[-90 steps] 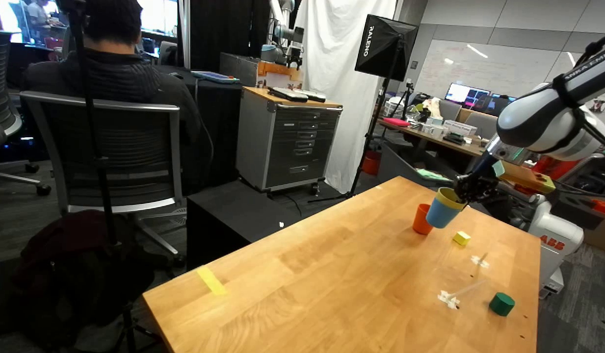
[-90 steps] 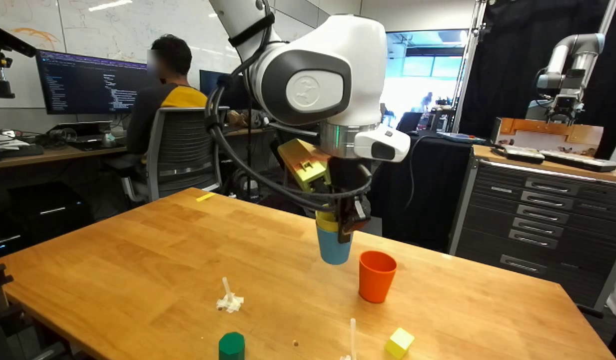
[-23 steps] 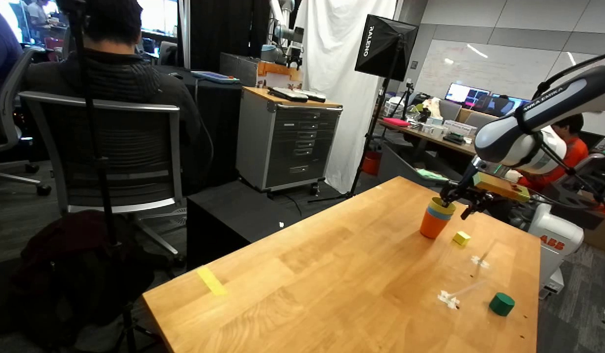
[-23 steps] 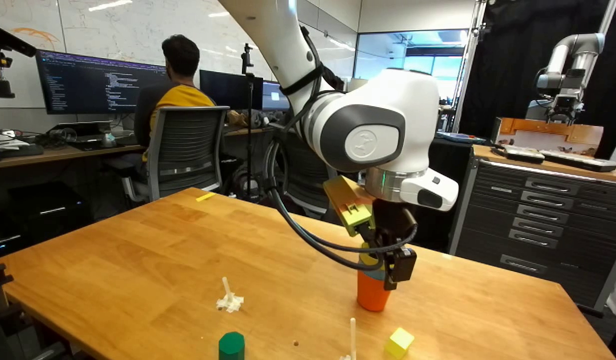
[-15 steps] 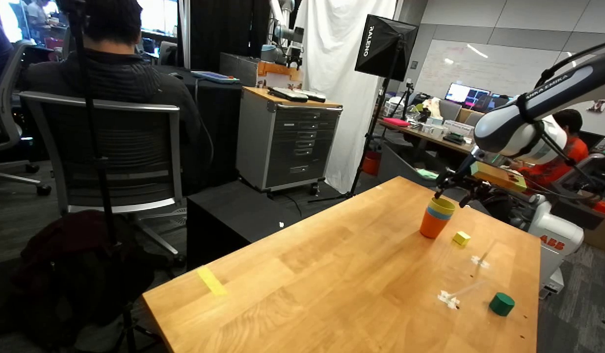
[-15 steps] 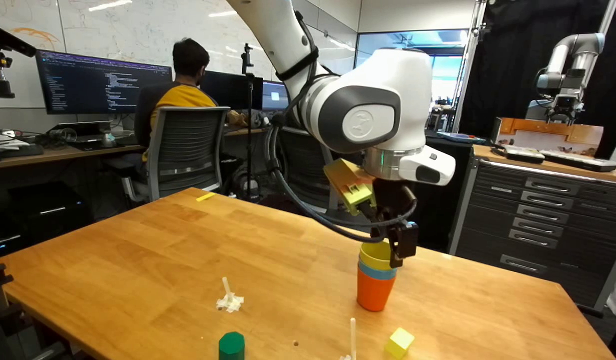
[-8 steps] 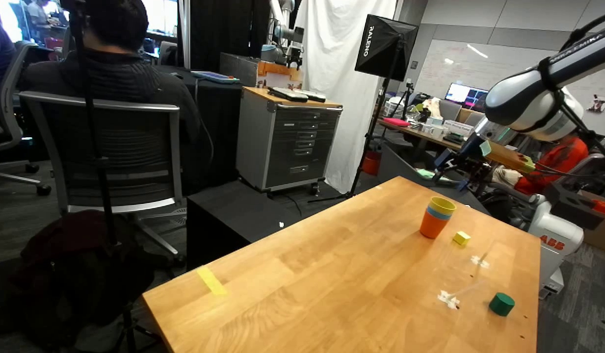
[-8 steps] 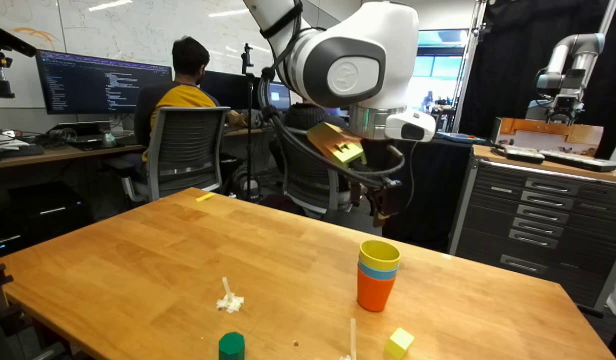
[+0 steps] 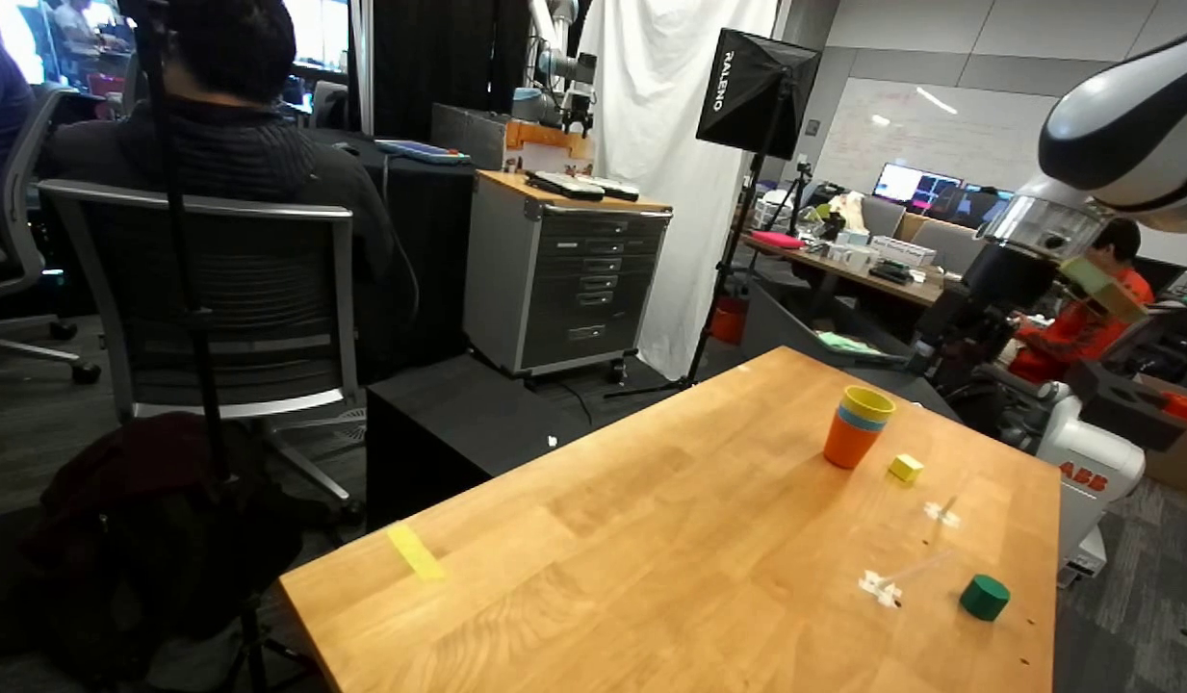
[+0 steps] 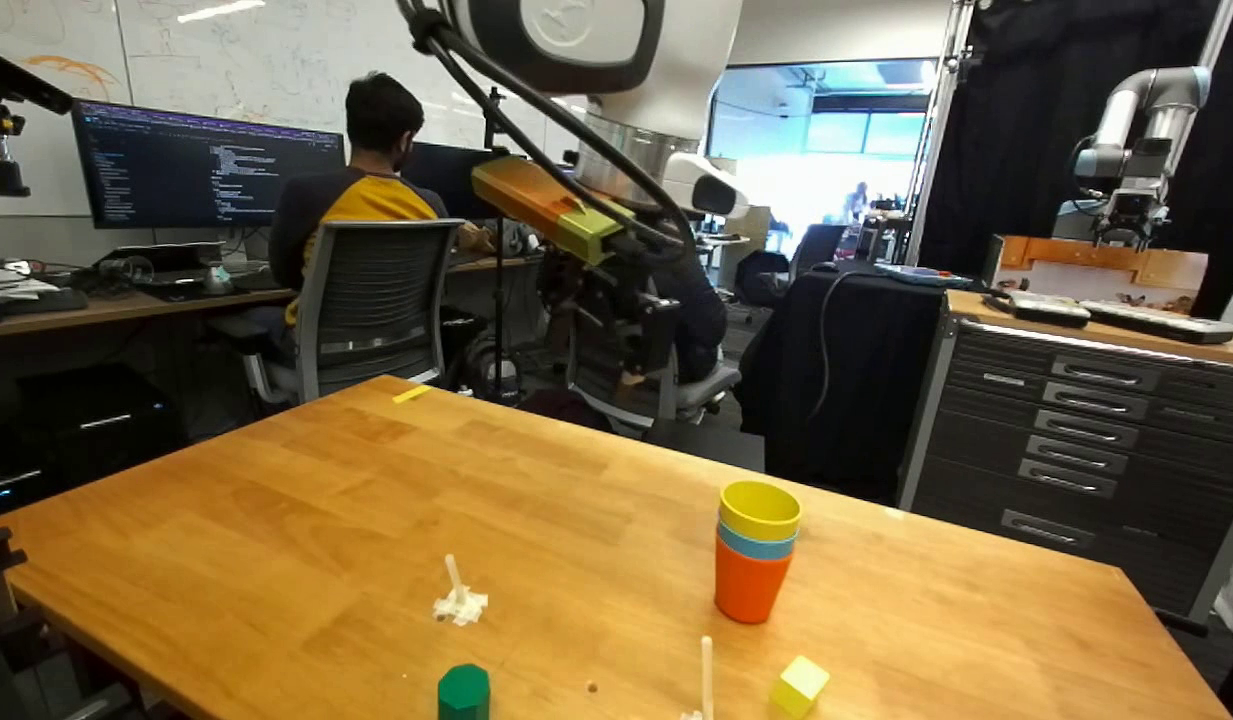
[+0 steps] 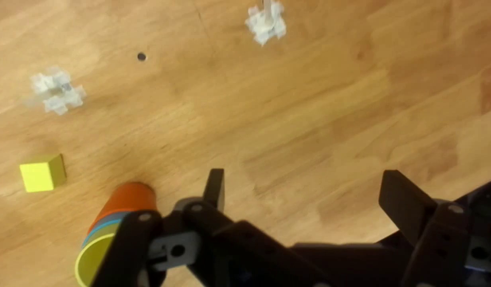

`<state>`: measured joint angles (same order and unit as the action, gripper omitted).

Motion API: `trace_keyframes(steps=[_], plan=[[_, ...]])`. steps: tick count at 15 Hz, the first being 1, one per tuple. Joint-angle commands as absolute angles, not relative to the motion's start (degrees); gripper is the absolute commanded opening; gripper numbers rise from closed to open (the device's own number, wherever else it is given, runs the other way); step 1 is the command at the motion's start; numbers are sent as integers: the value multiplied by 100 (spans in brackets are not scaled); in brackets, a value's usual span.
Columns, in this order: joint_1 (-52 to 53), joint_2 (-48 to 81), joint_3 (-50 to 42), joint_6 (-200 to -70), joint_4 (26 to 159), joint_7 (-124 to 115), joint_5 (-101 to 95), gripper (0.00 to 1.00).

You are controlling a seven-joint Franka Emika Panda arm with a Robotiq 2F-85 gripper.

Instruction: Take the yellow cup and put it inside the blue cup, then place both inside the orange cup

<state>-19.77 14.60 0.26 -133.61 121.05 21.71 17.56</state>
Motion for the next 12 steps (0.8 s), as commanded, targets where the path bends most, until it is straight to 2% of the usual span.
trace_keyframes(steps=[1,4,5,12], plan=[[-1785,261,-104,-12776,13389,3129,1820,100],[-1535,-291,-286,-12246,14099,3551,1416,100],[-1491,301,-366,-12442,13505,3261,1634,100],[-1393,287,-479,-12431,13583,3271,1607,100]])
